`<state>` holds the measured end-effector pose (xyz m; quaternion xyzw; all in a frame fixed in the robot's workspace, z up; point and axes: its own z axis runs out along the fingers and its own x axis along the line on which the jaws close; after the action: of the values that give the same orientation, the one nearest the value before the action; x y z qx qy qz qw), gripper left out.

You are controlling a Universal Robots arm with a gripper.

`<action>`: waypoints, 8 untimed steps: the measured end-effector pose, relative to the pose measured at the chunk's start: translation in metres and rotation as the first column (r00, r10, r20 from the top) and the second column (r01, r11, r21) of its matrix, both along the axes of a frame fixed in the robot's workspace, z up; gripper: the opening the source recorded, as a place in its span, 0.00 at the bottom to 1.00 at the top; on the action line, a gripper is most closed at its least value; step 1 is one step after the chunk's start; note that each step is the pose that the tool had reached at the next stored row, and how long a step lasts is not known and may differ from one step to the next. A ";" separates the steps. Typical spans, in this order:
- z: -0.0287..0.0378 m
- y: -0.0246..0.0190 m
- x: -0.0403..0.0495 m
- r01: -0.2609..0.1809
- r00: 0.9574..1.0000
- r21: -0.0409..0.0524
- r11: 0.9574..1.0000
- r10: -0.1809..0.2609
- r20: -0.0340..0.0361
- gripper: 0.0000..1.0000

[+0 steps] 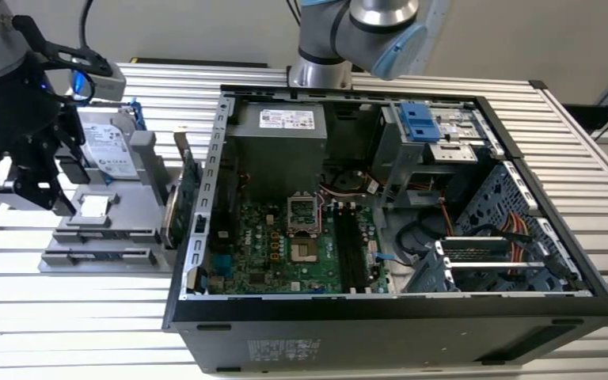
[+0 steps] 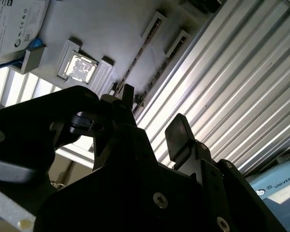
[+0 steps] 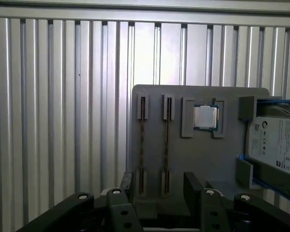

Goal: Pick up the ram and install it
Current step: 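Pick up the ram and move it above insertion slot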

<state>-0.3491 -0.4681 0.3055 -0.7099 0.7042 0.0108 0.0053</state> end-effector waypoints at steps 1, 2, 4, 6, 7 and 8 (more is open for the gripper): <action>-0.0007 0.0000 0.0000 0.000 1.000 0.000 1.000 0.000 0.000 1.00; -0.0014 0.0000 0.0000 0.000 1.000 -0.001 1.000 0.000 0.000 1.00; -0.0028 0.0000 0.0000 0.000 1.000 -0.002 1.000 0.000 0.000 1.00; -0.0044 0.0000 0.0000 0.000 1.000 -0.002 1.000 0.000 0.000 1.00; -0.0052 0.0000 0.0000 0.000 1.000 -0.003 1.000 0.000 0.000 1.00; -0.0060 0.0000 0.0000 0.000 1.000 -0.003 1.000 0.000 0.001 1.00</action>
<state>-0.3491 -0.4681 0.2995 -0.7099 0.7042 0.0097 0.0047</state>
